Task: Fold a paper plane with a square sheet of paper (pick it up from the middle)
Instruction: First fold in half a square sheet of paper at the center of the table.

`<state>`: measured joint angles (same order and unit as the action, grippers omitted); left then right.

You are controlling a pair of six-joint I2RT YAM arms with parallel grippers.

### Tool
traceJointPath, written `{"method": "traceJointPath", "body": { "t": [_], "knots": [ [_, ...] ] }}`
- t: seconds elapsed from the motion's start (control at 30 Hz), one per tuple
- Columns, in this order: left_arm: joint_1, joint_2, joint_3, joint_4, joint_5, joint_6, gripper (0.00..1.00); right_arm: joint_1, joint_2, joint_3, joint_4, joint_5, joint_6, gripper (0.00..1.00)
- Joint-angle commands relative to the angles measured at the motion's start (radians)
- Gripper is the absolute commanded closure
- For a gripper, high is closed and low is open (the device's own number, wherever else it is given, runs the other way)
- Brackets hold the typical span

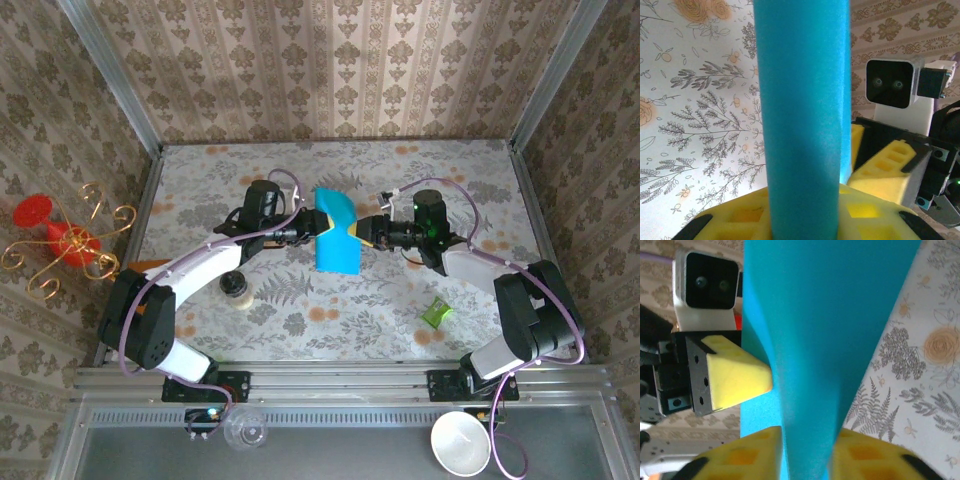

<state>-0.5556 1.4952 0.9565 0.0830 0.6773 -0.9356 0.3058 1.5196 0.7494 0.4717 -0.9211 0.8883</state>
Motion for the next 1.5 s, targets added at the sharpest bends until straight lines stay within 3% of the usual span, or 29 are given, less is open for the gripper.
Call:
{"method": "traceJointPath", "body": {
  "t": [0.0,0.13,0.23,0.53,0.83,1.2,1.3,1.47],
  "knots": [
    [0.008,0.019,-0.015,0.025,0.011,-0.017,0.72,0.002,-0.030,-0.015,0.001,0.001,0.002,0.80],
    [0.010,0.019,-0.020,0.024,0.001,-0.022,0.70,0.000,-0.053,-0.021,-0.036,0.053,-0.006,0.89],
    [0.012,0.017,-0.028,0.025,-0.008,-0.026,0.66,-0.006,-0.063,-0.010,-0.065,0.064,-0.008,0.90],
    [0.020,-0.001,-0.055,0.062,0.002,-0.032,0.67,-0.005,-0.037,-0.002,-0.088,0.040,0.024,0.73],
    [0.025,-0.002,-0.055,0.084,0.023,-0.038,0.67,0.026,0.001,-0.020,0.030,0.031,0.099,0.75],
    [0.039,-0.018,-0.078,0.083,0.012,-0.041,0.64,0.023,-0.022,-0.027,0.037,0.076,0.110,0.90],
    [0.056,-0.034,-0.091,0.067,0.002,-0.034,0.57,0.006,-0.063,-0.020,-0.046,0.100,0.071,0.94],
    [0.094,-0.090,-0.110,-0.025,-0.065,0.010,0.25,-0.040,-0.161,0.043,-0.355,0.156,-0.072,0.99]
  ]
}}
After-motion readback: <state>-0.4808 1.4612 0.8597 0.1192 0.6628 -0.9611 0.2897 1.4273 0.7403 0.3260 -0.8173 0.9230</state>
